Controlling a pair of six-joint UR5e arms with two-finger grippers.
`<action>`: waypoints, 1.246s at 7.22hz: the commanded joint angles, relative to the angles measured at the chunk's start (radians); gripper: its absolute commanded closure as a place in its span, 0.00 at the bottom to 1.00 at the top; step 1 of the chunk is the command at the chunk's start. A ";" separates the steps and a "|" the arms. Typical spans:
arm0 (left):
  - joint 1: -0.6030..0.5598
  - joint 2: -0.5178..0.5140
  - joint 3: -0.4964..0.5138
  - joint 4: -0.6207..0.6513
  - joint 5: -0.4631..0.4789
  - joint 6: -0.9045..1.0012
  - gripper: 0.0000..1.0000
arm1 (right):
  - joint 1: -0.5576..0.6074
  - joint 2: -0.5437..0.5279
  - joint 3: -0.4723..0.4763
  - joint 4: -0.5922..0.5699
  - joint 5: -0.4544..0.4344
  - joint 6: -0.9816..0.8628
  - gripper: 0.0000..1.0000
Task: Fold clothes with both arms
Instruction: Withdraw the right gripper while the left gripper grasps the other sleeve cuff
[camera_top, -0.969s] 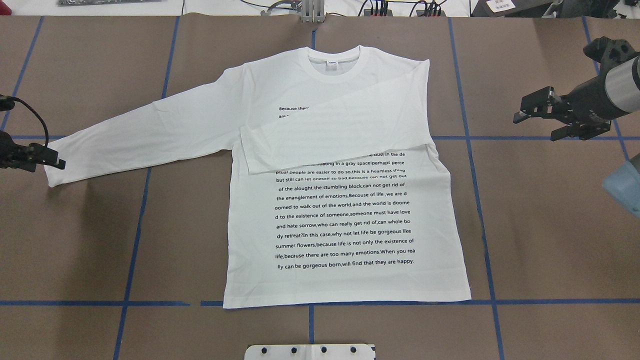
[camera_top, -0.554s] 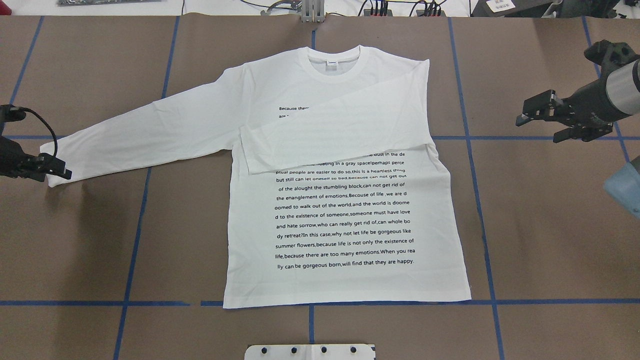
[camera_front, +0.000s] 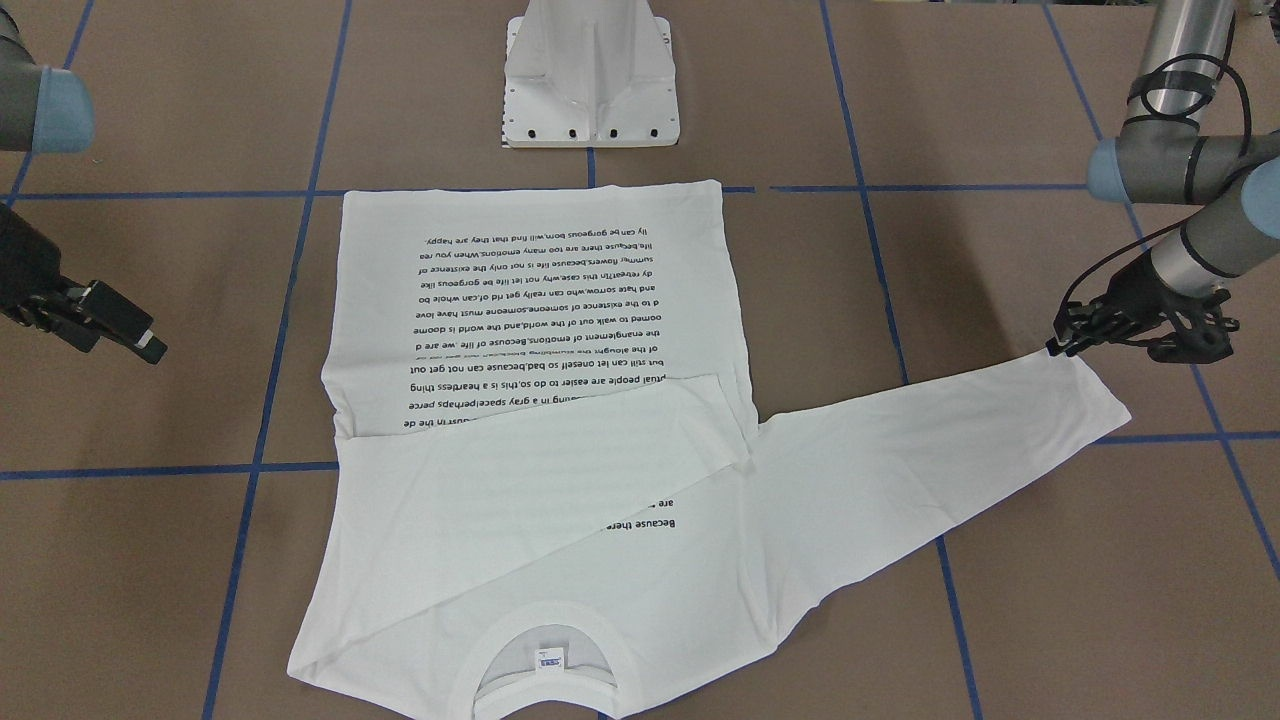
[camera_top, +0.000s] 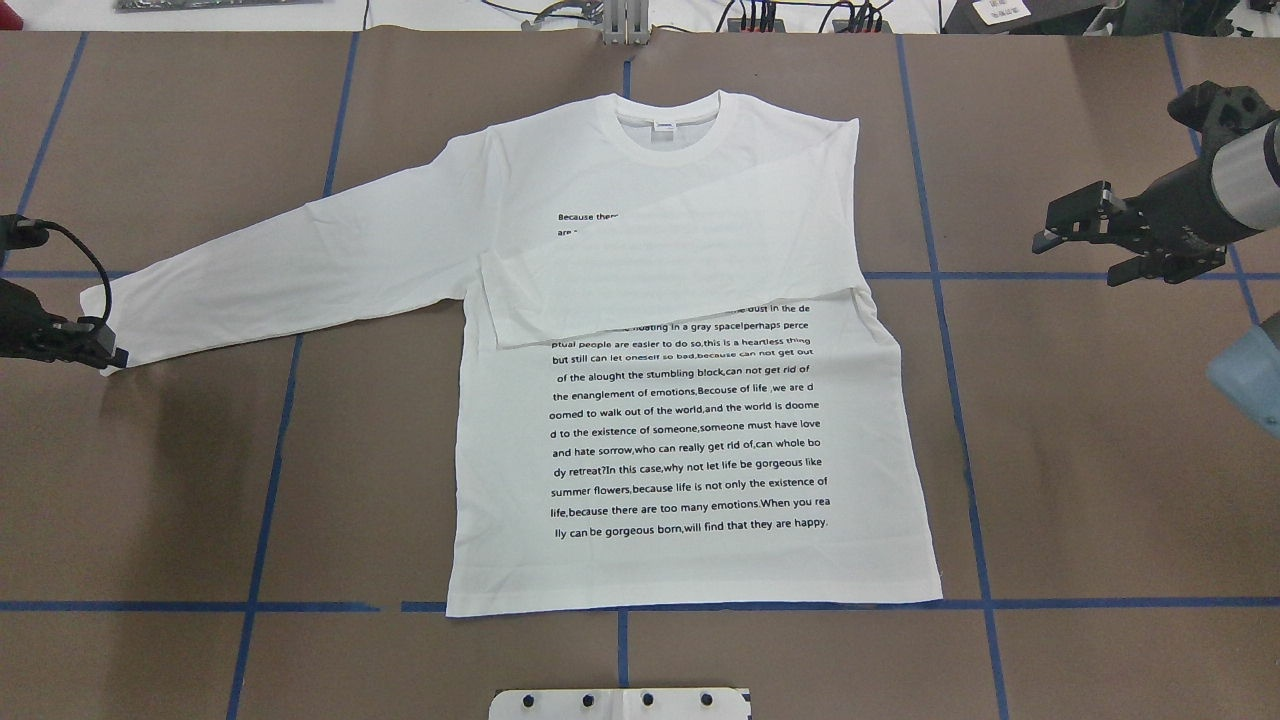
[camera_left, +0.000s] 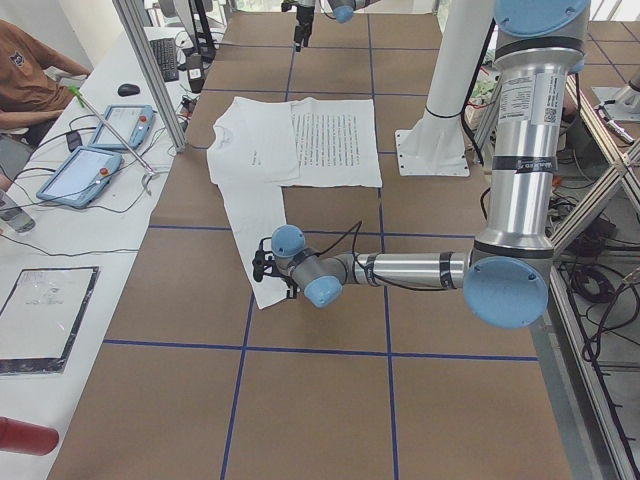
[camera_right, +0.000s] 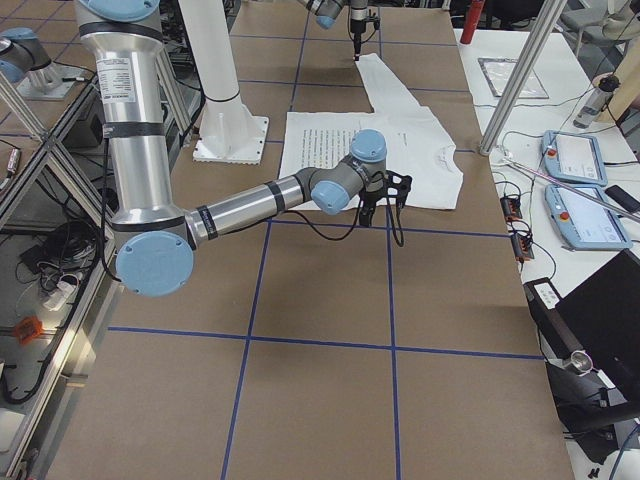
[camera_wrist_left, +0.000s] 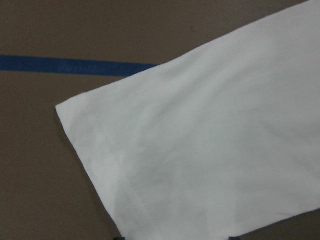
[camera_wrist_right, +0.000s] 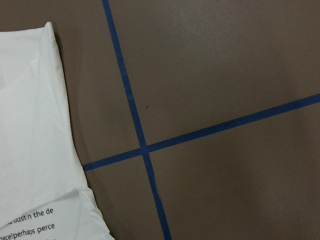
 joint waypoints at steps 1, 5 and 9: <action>-0.005 0.014 -0.056 0.004 -0.002 -0.003 1.00 | 0.000 0.000 0.001 0.000 -0.001 0.000 0.01; -0.002 0.017 -0.052 0.013 0.035 -0.002 0.46 | 0.000 0.000 0.001 0.001 -0.006 0.002 0.01; 0.004 0.020 -0.029 0.013 0.037 -0.017 0.43 | 0.001 -0.004 0.008 0.001 -0.001 0.003 0.01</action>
